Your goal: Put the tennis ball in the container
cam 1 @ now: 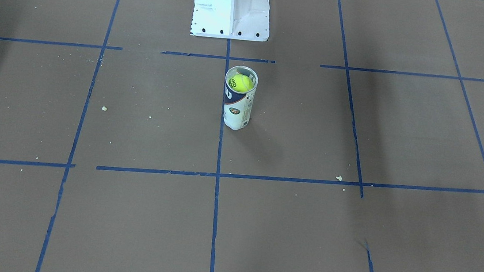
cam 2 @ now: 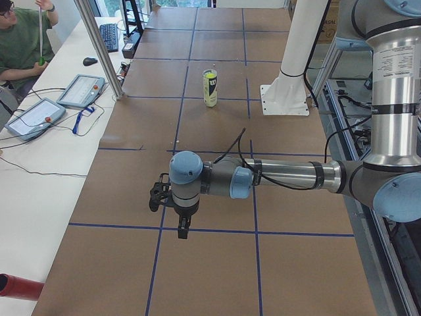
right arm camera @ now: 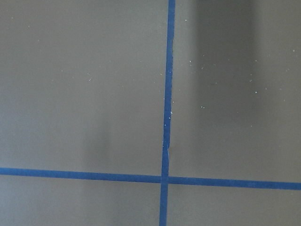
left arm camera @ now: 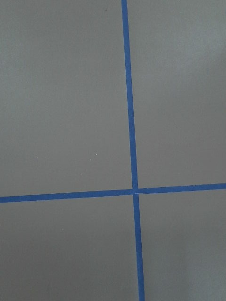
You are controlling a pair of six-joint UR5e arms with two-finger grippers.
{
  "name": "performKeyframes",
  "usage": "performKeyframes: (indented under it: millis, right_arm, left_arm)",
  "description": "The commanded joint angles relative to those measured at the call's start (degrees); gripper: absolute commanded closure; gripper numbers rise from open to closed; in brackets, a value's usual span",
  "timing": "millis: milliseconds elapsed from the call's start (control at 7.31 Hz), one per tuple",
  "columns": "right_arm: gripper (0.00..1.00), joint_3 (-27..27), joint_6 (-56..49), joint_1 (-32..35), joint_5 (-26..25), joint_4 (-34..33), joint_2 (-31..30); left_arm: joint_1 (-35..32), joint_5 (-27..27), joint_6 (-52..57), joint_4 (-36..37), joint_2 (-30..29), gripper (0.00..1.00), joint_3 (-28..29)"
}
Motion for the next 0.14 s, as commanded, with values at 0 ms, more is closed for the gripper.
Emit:
performKeyframes:
  millis: [0]
  right_arm:
    - [0.00,0.0,0.0,0.0,0.0,0.0,0.0]
  left_arm:
    - [0.0,-0.1,0.0,-0.1,-0.1,0.00,0.2]
